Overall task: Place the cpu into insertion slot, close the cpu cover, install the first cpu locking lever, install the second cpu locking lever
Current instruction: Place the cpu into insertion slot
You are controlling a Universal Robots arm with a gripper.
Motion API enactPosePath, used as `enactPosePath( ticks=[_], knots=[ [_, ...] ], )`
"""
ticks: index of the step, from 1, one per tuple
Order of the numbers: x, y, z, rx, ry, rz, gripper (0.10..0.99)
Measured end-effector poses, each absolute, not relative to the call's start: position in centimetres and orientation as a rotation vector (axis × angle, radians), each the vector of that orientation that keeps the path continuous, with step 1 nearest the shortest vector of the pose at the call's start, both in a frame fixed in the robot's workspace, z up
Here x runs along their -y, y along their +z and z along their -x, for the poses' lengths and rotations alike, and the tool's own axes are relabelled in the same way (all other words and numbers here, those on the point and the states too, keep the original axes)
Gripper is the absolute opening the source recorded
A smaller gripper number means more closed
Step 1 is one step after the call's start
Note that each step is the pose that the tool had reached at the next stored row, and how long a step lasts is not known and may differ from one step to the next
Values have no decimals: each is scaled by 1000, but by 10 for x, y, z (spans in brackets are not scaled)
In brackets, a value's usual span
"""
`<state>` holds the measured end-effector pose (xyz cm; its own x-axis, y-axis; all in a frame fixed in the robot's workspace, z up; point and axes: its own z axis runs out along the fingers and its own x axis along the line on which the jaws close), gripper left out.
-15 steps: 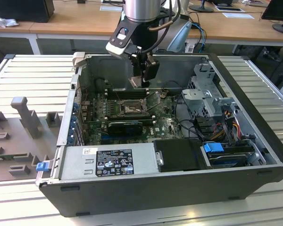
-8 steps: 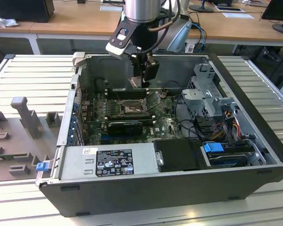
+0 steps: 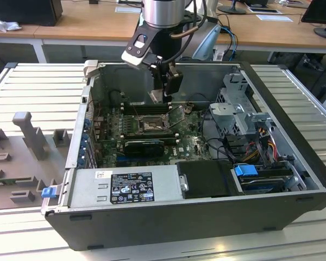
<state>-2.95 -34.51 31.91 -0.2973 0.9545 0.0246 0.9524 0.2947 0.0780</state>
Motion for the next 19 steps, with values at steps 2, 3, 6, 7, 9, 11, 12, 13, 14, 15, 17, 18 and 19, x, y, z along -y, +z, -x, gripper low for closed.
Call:
enactPosePath(
  ticks=[2, 3, 6, 7, 9, 11, 12, 13, 14, 15, 17, 18, 19],
  knots=[
    [345, 319, 29, -2503, 121, -1850, 533],
    [345, 318, 29, -2503, 121, -1851, 533],
    [345, 318, 29, -2499, 121, -1855, 533],
    [345, 317, 29, -2499, 121, -1856, 533],
    [345, 317, 29, -2497, 121, -1858, 533],
    [345, 317, 29, -2495, 121, -1860, 533],
    [345, 316, 29, -2495, 121, -1861, 533],
    [345, 316, 29, -2494, 121, -1862, 533],
    [345, 316, 29, -2493, 120, -1863, 533],
    [345, 316, 29, -2492, 120, -1864, 533],
    [345, 315, 29, -2490, 120, -1867, 533],
    [345, 315, 29, -2489, 120, -1868, 533],
    [345, 315, 29, -2488, 120, -1869, 533]
  ],
)
